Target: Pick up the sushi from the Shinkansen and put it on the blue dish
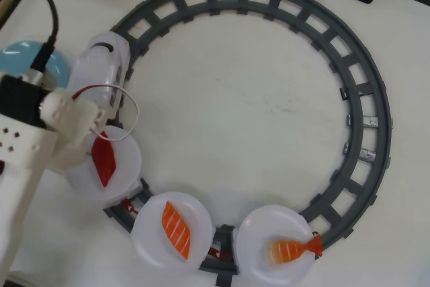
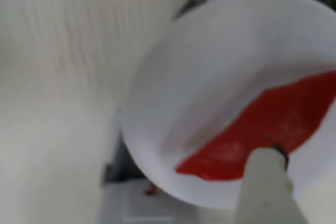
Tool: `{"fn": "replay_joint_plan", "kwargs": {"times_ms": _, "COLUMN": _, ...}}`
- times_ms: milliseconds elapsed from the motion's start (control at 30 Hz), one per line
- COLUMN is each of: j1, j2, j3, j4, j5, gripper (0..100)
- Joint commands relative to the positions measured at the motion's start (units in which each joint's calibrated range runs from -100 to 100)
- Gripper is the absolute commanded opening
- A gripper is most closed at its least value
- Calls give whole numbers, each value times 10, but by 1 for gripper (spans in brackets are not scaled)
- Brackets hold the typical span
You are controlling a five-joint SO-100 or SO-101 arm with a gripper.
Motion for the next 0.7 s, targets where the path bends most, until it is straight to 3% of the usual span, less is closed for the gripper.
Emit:
{"fn": "replay_joint_plan", "kwargs": {"times_ms": 0, "j1": -5, "j2": -6, "j3": -28, "j4": -4, "j5": 87, "gripper": 26}}
{"fn": "replay_joint_plan", "kwargs": {"times_ms": 267, "j1": 5, "j2": -5, "j3": -43, "j4": -19, "j5": 256, "gripper": 26}}
{"fn": "replay_joint_plan", "kwargs": {"times_ms": 667, "j1": 6, "j2": 9, "j3": -31, "j4": -73, "j5": 425, "gripper": 26}}
